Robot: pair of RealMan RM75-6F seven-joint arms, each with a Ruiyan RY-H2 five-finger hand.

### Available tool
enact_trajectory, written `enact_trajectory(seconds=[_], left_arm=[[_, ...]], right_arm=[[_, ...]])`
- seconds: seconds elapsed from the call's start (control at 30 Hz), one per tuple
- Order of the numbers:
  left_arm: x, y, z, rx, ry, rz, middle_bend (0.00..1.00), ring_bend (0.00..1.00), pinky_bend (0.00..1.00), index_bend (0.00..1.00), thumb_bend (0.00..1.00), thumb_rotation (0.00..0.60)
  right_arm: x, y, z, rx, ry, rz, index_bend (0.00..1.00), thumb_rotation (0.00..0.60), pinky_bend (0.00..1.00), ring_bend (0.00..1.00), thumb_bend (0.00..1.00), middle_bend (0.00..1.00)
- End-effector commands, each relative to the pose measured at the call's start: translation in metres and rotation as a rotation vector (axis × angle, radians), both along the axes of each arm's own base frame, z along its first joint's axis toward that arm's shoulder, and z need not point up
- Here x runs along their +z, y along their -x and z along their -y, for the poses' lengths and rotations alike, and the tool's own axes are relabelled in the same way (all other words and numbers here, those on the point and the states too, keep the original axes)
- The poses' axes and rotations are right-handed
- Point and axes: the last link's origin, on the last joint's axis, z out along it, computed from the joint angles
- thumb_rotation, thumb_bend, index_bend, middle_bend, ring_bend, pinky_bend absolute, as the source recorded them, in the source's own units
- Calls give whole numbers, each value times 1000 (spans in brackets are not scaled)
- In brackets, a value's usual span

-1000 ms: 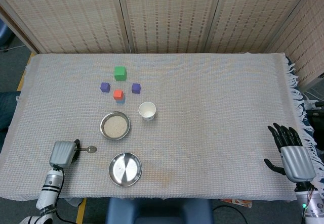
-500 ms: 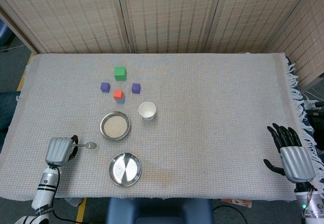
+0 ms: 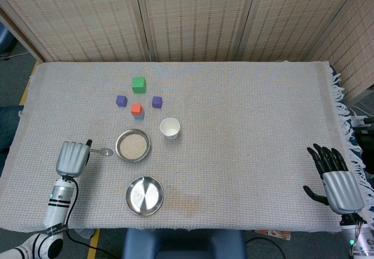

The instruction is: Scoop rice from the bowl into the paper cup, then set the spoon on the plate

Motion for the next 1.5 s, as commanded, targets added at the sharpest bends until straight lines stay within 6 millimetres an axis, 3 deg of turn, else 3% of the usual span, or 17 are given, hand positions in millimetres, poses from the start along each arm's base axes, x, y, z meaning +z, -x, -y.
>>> enact_trajectory(seconds=[0.03,0.4,0.6,0.83,1.17,1.37,1.5], left_arm=[[-3,-32,-15,-60,-30,-96,1000,1000,1000,750,398,600],[-43,-61,-25,-122,-68,-433,1000,1000,1000,750,401,600],[-64,-64,-22,-147,-112,-544,1000,1000,1000,750,400,600],[-73,-59,-24,-182,-169,-664,1000,1000,1000,750,403,600],[-84,-54,-19,-202,-133,-662,1000,1000,1000,757,402,600],[-84,-59,-17,-187,-89,-556,1000,1000,1000,771,399,600],[-82,-59,-23,-90,-37,-437,1000,1000,1000,773,400,600]], right_arm=[[0,0,0,0,-4,-1,0,600,0,0,127,0],[1,-1,-2,4,-7,2,0,600,0,0,127,0],[2,-1,-3,6,-17,13,0,600,0,0,128,0],[3,-1,-4,5,-19,19,0,600,0,0,127,0],[3,-1,-4,4,-24,24,0,600,0,0,128,0],[3,-1,-3,3,-25,23,0,600,0,0,128,0],[4,-1,-4,4,-24,24,0,600,0,0,128,0]])
